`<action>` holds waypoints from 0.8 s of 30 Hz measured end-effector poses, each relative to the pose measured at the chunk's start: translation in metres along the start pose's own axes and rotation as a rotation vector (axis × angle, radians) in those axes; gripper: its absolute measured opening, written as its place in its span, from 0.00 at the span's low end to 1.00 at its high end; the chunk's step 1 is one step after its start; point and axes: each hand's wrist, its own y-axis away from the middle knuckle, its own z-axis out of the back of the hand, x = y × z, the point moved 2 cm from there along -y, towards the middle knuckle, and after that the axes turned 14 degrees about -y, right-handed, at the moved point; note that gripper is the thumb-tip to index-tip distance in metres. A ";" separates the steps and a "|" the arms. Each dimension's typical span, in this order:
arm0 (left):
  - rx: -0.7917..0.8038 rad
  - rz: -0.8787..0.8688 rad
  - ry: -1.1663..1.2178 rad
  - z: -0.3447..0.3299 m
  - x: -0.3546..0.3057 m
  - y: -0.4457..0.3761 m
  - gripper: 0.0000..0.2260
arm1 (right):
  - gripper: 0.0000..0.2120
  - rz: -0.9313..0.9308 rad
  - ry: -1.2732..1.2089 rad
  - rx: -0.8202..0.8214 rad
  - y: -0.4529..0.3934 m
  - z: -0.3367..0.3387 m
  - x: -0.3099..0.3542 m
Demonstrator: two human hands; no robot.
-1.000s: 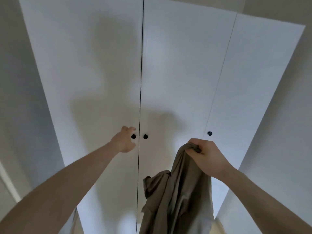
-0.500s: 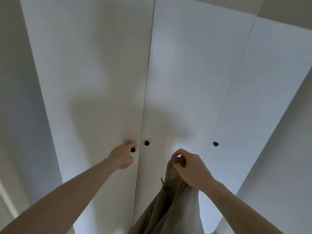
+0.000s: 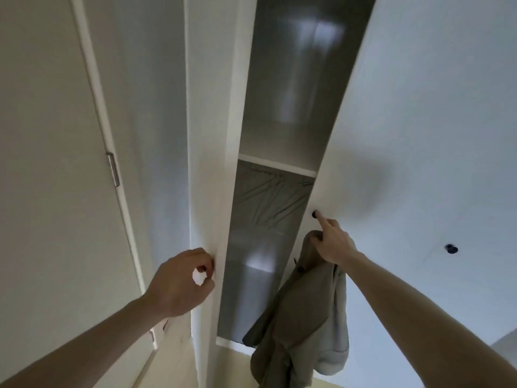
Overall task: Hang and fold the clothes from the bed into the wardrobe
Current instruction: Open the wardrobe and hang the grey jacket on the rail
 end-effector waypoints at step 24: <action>-0.279 0.691 -0.040 0.046 0.121 0.102 0.35 | 0.10 0.047 -0.151 -0.280 0.045 -0.044 0.006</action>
